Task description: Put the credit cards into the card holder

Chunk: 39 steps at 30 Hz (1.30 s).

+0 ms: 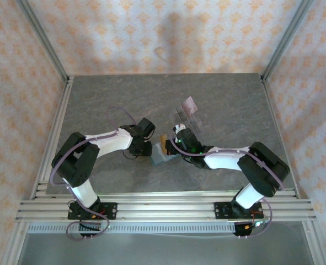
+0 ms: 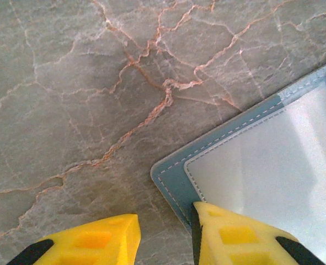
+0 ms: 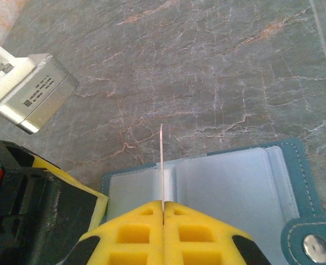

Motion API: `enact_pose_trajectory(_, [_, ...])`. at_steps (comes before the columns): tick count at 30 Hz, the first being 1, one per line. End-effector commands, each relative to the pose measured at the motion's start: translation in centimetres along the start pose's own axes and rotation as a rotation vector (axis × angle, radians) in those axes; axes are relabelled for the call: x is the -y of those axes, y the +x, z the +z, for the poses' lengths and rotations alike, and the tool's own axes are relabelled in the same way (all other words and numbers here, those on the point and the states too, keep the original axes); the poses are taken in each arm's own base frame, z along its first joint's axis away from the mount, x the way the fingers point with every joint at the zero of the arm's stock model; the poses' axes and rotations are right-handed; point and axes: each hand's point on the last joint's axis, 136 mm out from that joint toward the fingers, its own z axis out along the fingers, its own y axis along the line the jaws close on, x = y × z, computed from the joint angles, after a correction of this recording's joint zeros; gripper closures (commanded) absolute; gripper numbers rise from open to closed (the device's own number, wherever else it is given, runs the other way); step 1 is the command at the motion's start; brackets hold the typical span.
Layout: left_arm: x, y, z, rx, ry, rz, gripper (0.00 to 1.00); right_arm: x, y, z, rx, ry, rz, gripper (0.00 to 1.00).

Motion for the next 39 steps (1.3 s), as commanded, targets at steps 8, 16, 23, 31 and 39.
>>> enact_pose_trajectory(8, [-3.2, 1.0, 3.1, -0.028, -0.141, 0.022, 0.68, 0.4, 0.1, 0.6, 0.003, -0.084, 0.098, 1.00])
enact_pose_trajectory(16, [-3.2, 1.1, 3.2, -0.033, -0.143, 0.021, 0.68, 0.2, 0.3, 1.0, -0.012, -0.142, 0.148, 1.00])
enact_pose_trajectory(23, [-3.1, 1.2, 3.3, -0.037, -0.140, 0.023, 0.68, 0.5, 0.5, 1.1, -0.018, -0.165, 0.178, 1.00])
enact_pose_trajectory(31, [-3.1, 1.2, 3.4, -0.040, -0.141, 0.022, 0.68, -0.2, 1.1, 1.4, -0.049, -0.217, 0.205, 1.00])
enact_pose_trajectory(39, [-3.2, 1.2, 3.5, -0.046, -0.143, 0.022, 0.68, -0.3, 2.5, 1.4, -0.112, -0.237, 0.225, 1.00])
